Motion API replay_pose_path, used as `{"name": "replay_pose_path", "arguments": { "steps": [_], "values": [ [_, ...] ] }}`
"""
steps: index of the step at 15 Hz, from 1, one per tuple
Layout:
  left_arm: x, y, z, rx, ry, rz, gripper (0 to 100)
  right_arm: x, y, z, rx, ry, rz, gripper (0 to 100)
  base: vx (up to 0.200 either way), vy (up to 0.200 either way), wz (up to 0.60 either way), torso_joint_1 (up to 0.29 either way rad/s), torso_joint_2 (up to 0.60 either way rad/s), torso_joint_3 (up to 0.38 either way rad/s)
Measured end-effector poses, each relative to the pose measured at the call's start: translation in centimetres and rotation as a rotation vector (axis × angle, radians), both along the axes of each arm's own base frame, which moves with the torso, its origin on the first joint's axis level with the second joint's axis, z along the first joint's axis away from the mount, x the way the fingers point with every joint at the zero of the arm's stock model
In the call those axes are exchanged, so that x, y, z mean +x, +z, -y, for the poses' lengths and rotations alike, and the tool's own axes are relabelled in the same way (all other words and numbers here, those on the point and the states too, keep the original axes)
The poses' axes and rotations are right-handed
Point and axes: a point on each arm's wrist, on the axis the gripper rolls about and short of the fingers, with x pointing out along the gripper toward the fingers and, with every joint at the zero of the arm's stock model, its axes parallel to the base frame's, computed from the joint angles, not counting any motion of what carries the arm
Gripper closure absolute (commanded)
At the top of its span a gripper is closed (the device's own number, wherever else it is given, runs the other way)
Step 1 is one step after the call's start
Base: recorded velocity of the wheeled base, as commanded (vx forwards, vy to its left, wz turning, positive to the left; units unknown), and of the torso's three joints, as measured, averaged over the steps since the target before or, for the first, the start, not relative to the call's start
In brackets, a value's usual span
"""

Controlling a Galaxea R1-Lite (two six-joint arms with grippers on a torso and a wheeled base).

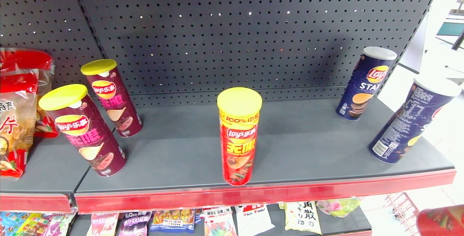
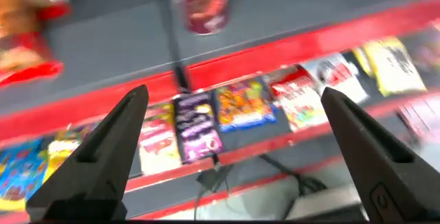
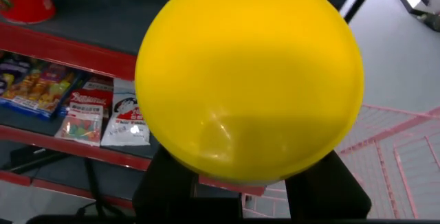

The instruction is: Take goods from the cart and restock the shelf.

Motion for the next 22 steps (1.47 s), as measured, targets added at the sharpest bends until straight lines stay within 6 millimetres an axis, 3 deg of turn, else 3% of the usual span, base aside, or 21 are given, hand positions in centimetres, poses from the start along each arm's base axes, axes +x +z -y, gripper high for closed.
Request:
{"name": "replay_pose_path", "arguments": {
  "steps": [2, 4, 8, 12, 18, 22],
  "values": [
    [-0.9, -1.2, -0.2, -0.024, 0.015, 0.054, 0, 1.0, 1.7, -0.2, 0.004, 0.044, 0.013, 100, 0.000, 0.000, 0.00, 0.000, 0.00, 0.000],
    [-1.4, -2.2, -0.3, -0.036, 0.011, 0.086, 0, 3.3, 4.0, -0.7, 0.009, 0.106, 0.019, 100, 0.000, 0.000, 0.00, 0.000, 0.00, 0.000],
    [-1.7, -3.0, -0.3, -0.030, 0.004, 0.104, 0, 9.6, 8.4, -2.8, 0.016, 0.269, 0.000, 100, 0.000, 0.000, 0.00, 0.000, 0.00, 0.000],
    [-1.8, -3.1, -0.4, -0.029, 0.010, 0.109, 0, 16.6, 11.2, -6.2, 0.019, 0.374, -0.071, 100, 0.000, 0.000, 0.00, 0.000, 0.00, 0.000],
    [-1.6, -3.6, -0.3, -0.028, 0.003, 0.094, 0, 25.9, 12.5, -10.9, 0.063, 0.423, -0.151, 100, 0.000, 0.000, 0.00, 0.000, 0.00, 0.000],
    [-1.5, -4.0, -0.3, -0.028, 0.003, 0.083, 0, 29.0, 10.7, -14.3, 0.054, 0.522, -0.221, 100, 0.000, 0.000, 0.00, 0.000, 0.00, 0.000]
  ]
}}
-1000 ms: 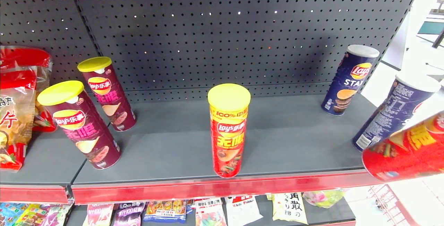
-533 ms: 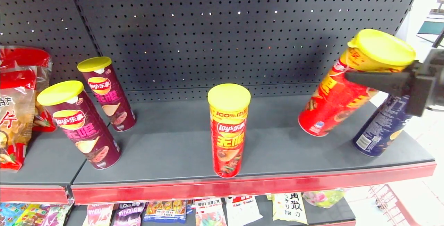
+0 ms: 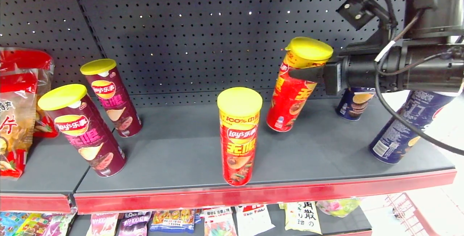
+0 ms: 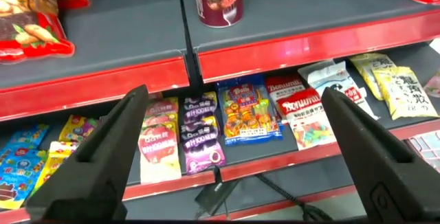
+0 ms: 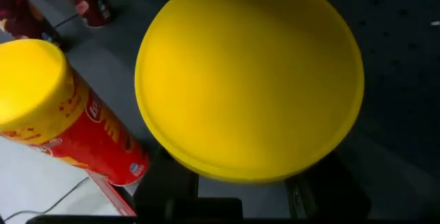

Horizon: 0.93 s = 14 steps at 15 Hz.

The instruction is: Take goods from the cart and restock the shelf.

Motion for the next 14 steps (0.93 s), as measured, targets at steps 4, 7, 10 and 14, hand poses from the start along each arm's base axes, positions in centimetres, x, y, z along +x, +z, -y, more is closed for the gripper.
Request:
{"name": "replay_pose_path", "arguments": {
  "steps": [4, 7, 10, 14],
  "values": [
    [0.2, -0.5, 0.0, 0.003, 0.000, -0.016, 0, 1.9, -1.3, -2.1, -0.014, 0.032, -0.031, 100, 0.000, 0.000, 0.00, 0.000, 0.00, 0.000],
    [0.3, -0.8, 0.1, 0.006, 0.000, -0.027, 0, 3.5, -2.0, -3.0, -0.014, 0.056, -0.047, 100, 0.000, 0.000, 0.00, 0.000, 0.00, 0.000],
    [0.4, -1.1, 0.1, 0.008, -0.001, -0.037, 0, 4.3, -2.5, -3.9, -0.018, 0.070, -0.054, 100, 0.000, 0.000, 0.00, 0.000, 0.00, 0.000],
    [0.4, -1.2, 0.1, 0.004, 0.000, -0.037, 0, 5.0, -2.9, -5.6, -0.020, 0.096, -0.053, 100, 0.000, 0.000, 0.00, 0.000, 0.00, 0.000]
  ]
}}
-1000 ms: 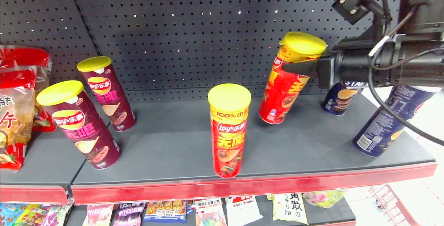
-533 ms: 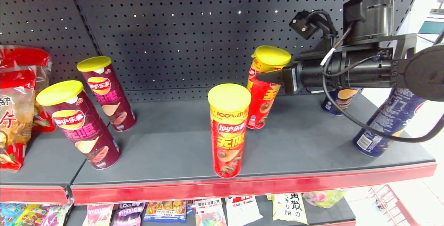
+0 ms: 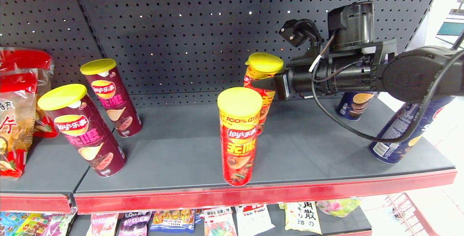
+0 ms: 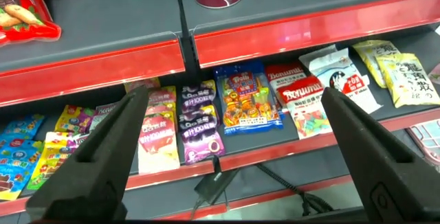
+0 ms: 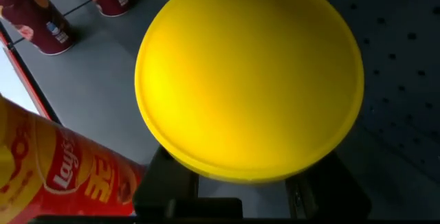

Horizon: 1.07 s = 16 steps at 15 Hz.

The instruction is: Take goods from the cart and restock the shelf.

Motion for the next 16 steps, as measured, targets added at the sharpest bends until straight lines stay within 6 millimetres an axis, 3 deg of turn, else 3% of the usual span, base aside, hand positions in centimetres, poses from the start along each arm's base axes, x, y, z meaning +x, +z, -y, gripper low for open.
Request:
{"name": "replay_pose_path", "arguments": {
  "steps": [5, 16],
  "values": [
    [0.0, 0.0, 0.0, -0.002, 0.001, 0.000, 0, 0.1, -0.6, -1.3, -0.008, 0.026, -0.009, 100, 0.000, 0.000, 0.00, 0.000, 0.00, 0.000],
    [0.1, -0.2, 0.0, 0.000, 0.001, -0.007, 0, 0.2, -1.4, -1.9, -0.032, 0.044, -0.010, 100, 0.000, 0.000, 0.00, 0.000, 0.00, 0.000]
  ]
}}
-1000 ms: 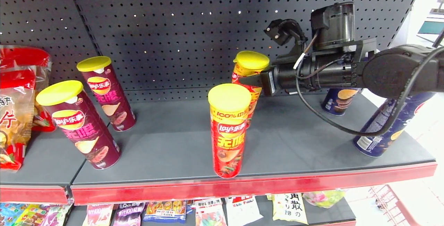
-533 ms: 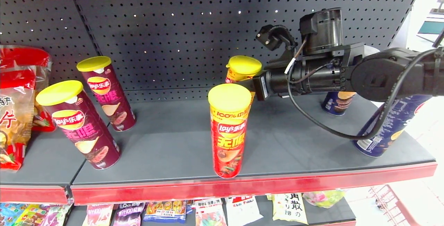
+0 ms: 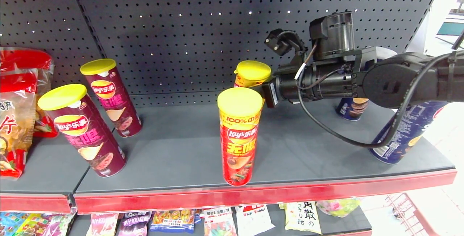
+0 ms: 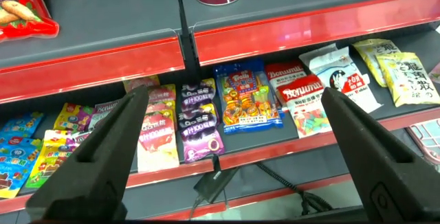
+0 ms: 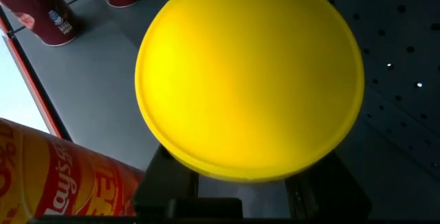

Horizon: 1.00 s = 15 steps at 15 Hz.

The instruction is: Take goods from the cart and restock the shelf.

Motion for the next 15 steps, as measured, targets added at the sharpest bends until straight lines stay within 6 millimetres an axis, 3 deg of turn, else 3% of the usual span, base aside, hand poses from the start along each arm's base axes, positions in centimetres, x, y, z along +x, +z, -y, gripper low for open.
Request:
{"name": "replay_pose_path", "arguments": {
  "steps": [1, 2, 9, 15],
  "values": [
    [0.0, 0.0, 0.0, 0.000, -0.001, 0.000, 0, 0.0, -0.1, 0.0, -0.001, 0.001, -0.001, 100, 0.000, 0.000, 0.00, 0.000, 0.00, 0.000],
    [0.0, 0.0, 0.0, 0.000, 0.000, 0.000, 0, -0.1, -0.1, -0.1, -0.001, 0.003, -0.002, 0, 0.000, 0.000, 0.00, 0.000, 0.00, 0.000],
    [0.0, 0.0, 0.0, -0.001, 0.000, 0.003, 0, -0.3, 0.0, 0.0, -0.002, -0.008, -0.001, 0, 0.000, 0.000, 0.00, 0.000, 0.00, 0.000],
    [0.0, 0.0, 0.0, -0.001, -0.004, 0.002, 0, -2.2, 0.4, 2.0, -0.020, -0.064, -0.015, 0, 0.000, 0.000, 0.00, 0.000, 0.00, 0.000]
  ]
}}
